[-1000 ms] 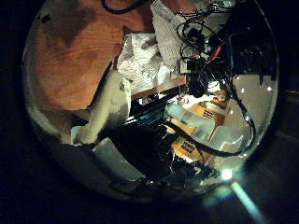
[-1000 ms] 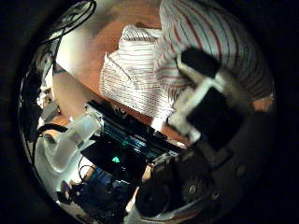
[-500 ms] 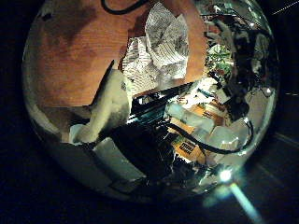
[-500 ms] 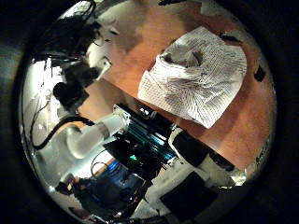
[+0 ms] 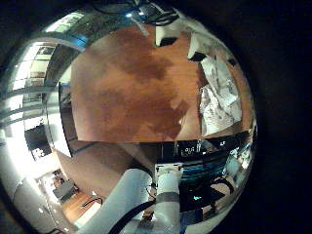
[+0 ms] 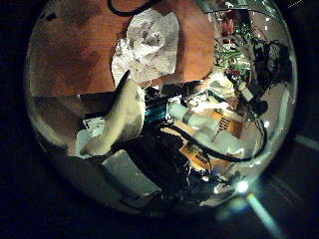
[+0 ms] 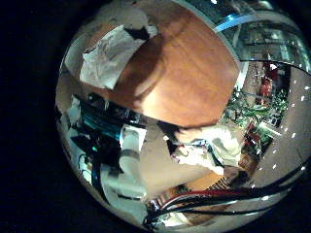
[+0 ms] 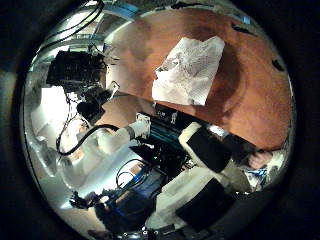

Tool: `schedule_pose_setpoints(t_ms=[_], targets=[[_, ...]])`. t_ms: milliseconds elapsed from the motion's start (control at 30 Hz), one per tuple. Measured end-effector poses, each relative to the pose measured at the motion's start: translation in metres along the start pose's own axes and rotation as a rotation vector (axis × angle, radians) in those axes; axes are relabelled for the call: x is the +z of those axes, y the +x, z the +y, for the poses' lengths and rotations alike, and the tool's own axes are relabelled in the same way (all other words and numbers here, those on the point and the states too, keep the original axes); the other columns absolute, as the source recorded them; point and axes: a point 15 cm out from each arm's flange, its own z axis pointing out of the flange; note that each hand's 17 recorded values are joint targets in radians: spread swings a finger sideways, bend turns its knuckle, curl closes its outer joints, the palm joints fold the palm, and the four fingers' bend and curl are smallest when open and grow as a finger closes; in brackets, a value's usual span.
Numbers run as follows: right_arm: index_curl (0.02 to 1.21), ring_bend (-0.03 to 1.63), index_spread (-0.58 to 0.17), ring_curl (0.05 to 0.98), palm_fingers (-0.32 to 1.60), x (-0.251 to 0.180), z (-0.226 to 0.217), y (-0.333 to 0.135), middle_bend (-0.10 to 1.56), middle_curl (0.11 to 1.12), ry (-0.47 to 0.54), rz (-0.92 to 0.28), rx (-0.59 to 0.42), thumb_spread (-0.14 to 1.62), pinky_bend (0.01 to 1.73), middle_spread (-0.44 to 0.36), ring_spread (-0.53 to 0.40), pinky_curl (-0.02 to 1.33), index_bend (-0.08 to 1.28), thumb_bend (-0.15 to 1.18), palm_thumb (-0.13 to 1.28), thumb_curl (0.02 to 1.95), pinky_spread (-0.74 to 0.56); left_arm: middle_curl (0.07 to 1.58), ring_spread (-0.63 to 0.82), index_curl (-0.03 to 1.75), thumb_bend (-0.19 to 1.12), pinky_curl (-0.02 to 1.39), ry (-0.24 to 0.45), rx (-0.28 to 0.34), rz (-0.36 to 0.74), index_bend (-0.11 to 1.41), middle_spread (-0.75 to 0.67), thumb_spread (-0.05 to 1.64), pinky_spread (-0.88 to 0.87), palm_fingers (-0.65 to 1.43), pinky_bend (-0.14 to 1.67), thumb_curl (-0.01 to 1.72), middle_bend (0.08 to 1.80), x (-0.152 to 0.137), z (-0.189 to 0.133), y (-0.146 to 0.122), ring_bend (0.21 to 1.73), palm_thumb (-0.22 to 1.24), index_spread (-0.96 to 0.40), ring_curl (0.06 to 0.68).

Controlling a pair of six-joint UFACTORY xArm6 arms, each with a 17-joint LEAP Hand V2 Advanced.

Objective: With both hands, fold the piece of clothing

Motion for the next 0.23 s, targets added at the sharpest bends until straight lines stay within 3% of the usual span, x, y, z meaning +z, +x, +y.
schedule_pose_setpoints(t_ms=[233], targets=[[0.42,0.73,-0.423,0.274,0.23,-0.003,0.014,-0.016,0.39,0.4,-0.001,0.016,-0.036,1.43,0.65,-0.108,-0.017,0.36,0.22,-0.01,0.56,0.36,0.4,0.38,0.2,0.53,-0.01,0.37,0.028,-0.017,-0.001,0.19,0.07,1.4,0.34,0.37,0.35,0.29,0.19,-0.004,0.017,0.0,0.63,0.38,-0.08,0.174]])
